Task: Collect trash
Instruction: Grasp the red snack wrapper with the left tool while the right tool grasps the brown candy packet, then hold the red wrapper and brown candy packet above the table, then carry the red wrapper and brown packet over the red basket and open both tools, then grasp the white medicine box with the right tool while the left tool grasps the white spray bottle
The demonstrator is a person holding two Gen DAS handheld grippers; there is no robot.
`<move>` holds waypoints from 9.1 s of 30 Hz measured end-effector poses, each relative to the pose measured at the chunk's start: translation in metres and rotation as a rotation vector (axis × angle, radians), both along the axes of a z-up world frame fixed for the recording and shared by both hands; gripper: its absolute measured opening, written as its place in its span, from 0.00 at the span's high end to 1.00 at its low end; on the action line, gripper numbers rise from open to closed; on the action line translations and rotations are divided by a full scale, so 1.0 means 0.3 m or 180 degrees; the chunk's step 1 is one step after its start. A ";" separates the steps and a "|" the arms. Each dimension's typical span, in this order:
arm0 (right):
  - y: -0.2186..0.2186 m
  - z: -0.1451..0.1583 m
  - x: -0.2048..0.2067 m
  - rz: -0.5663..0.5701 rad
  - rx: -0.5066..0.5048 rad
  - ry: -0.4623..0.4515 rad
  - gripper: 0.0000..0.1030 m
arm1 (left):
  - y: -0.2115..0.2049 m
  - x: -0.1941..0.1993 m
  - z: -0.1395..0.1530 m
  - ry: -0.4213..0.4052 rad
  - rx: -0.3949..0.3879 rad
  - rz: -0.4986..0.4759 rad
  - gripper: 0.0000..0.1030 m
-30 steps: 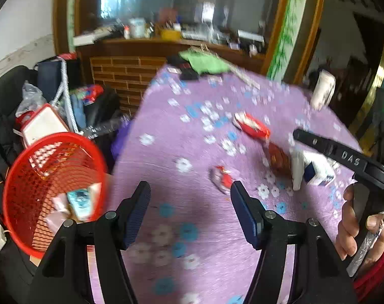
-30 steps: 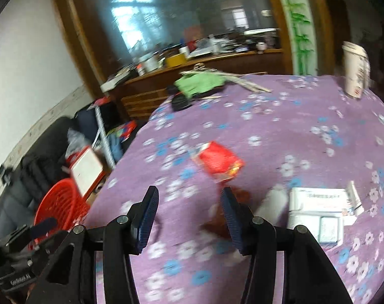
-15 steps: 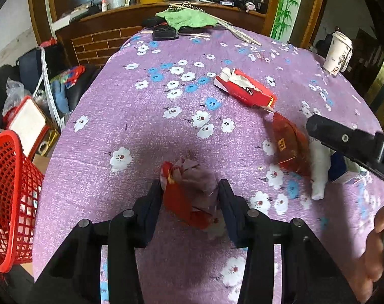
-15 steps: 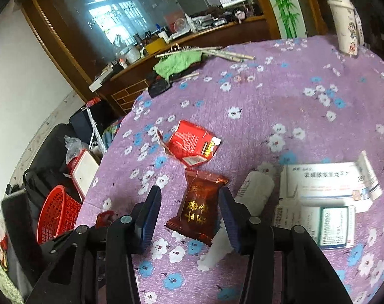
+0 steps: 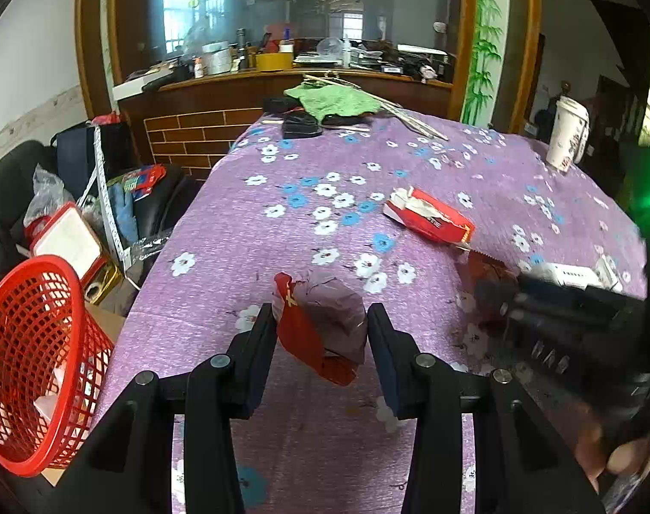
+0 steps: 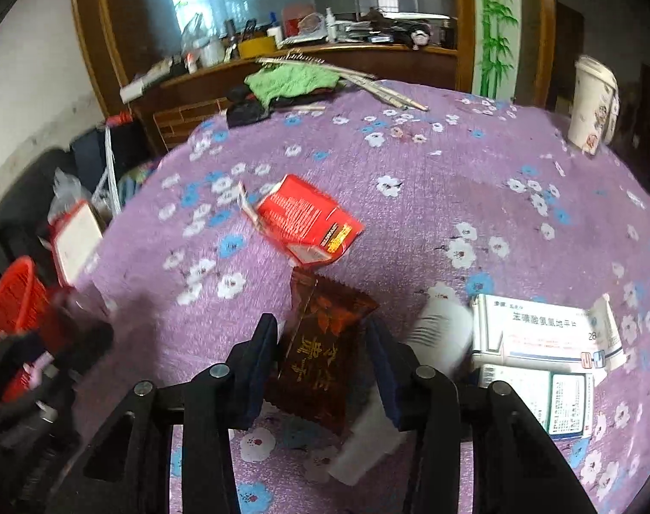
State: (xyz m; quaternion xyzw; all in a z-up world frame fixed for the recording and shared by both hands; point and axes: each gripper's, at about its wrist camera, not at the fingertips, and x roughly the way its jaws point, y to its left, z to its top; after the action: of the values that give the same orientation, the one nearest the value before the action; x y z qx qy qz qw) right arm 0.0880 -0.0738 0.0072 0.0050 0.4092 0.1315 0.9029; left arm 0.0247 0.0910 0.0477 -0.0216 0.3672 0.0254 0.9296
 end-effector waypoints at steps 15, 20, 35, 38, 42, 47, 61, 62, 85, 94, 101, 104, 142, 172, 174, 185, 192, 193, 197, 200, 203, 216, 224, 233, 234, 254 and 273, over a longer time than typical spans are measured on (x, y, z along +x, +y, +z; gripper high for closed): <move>-0.015 0.077 -0.074 0.0011 0.0134 -0.0361 0.67 | 0.021 0.003 -0.003 0.0015 -0.0088 0.0012 0.60; 0.013 0.090 -0.096 0.0080 0.0064 -0.0446 0.67 | 0.023 0.005 -0.007 0.0029 -0.0087 0.0005 0.60; 0.016 0.101 -0.115 0.0098 0.0056 -0.0445 0.67 | 0.014 0.008 -0.019 0.0076 -0.0101 -0.0055 0.60; 0.019 0.106 -0.118 0.0118 0.0081 -0.0452 0.67 | 0.007 0.007 -0.020 0.0075 -0.0079 -0.0078 0.60; 0.016 0.111 -0.125 0.0113 0.0087 -0.0469 0.67 | 0.004 0.002 -0.015 0.0053 -0.0091 -0.0102 0.60; 0.011 0.121 -0.130 0.0095 0.0099 -0.0499 0.67 | 0.005 -0.002 -0.011 0.0039 -0.0105 -0.0115 0.60; -0.009 0.122 -0.123 0.0044 0.0174 -0.0444 0.67 | -0.001 -0.008 -0.003 0.0022 -0.0118 -0.0147 0.60; -0.008 0.122 -0.123 0.0047 0.0176 -0.0445 0.67 | -0.001 -0.008 -0.002 0.0018 -0.0119 -0.0147 0.60; -0.007 0.117 -0.125 0.0045 0.0167 -0.0452 0.67 | 0.000 -0.014 0.006 -0.0016 -0.0123 -0.0145 0.60; -0.016 0.121 -0.126 0.0011 0.0174 -0.0452 0.67 | -0.007 -0.016 0.010 -0.0019 -0.0121 -0.0149 0.60; -0.014 0.122 -0.129 0.0021 0.0164 -0.0452 0.67 | -0.009 -0.016 0.010 -0.0020 -0.0124 -0.0153 0.60; -0.013 0.123 -0.132 0.0013 0.0166 -0.0458 0.67 | -0.008 -0.015 0.010 -0.0018 -0.0121 -0.0158 0.60; 0.082 0.237 -0.365 0.0191 0.0078 -0.0576 0.67 | 0.074 -0.233 0.156 -0.0420 -0.0083 0.0038 0.60; 0.574 0.297 -0.458 0.1098 0.0146 -0.0416 0.67 | 0.655 -0.445 0.205 -0.0523 -0.0113 0.0977 0.59; 0.615 0.301 -0.453 0.1187 0.0184 -0.0367 0.67 | 0.698 -0.447 0.199 -0.0500 -0.0112 0.1044 0.59; 0.872 0.252 -0.334 0.1506 0.0531 0.0037 0.56 | 0.860 -0.438 0.145 -0.0351 -0.0154 0.1206 0.48; 0.797 0.277 -0.306 0.1331 0.0604 -0.0119 0.55 | 0.861 -0.437 0.142 -0.0358 -0.0205 0.1213 0.35; 0.773 0.284 -0.309 0.1316 0.0613 -0.0143 0.55 | 0.855 -0.434 0.145 -0.0363 -0.0201 0.1219 0.35; 0.646 0.300 -0.333 0.1205 0.0639 -0.0218 0.55 | 0.800 -0.429 0.167 -0.0391 -0.0234 0.1113 0.35; 0.558 0.295 -0.355 0.1126 0.0619 -0.0250 0.55 | 0.723 -0.420 0.188 -0.0410 -0.0166 0.0975 0.35; 0.466 0.285 -0.371 0.1012 0.0596 -0.0280 0.55 | 0.626 -0.398 0.199 -0.0378 -0.0122 0.0791 0.35; -0.133 0.224 -0.269 0.0279 0.0491 -0.0240 0.52 | 0.123 -0.273 0.184 -0.0043 0.0036 -0.0154 0.35; -0.525 0.087 -0.054 0.0002 0.0786 0.0290 0.51 | -0.138 -0.166 0.147 0.0215 -0.0004 -0.0580 0.35; -0.445 0.086 -0.137 0.0894 0.0696 0.0176 0.40 | -0.296 -0.048 0.109 0.0445 0.0063 -0.0759 0.35; -0.437 0.098 -0.151 0.0910 0.0611 0.0069 0.36 | -0.302 -0.039 0.106 0.0456 0.0079 -0.0758 0.35; -0.254 -0.014 -0.191 0.1136 -0.0409 -0.0199 0.64 | -0.348 0.081 0.088 0.0520 0.0031 -0.0703 0.35; -0.577 0.147 -0.158 0.0050 0.0708 -0.0573 0.65 | -0.526 0.205 -0.087 0.0776 0.0350 -0.0940 0.72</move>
State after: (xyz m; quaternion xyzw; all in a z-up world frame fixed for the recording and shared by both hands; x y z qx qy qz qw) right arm 0.0405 -0.2469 0.0514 0.0900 0.3095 0.1831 0.9288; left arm 0.0861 -0.0668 0.0215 0.0865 0.4742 -0.0888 0.8716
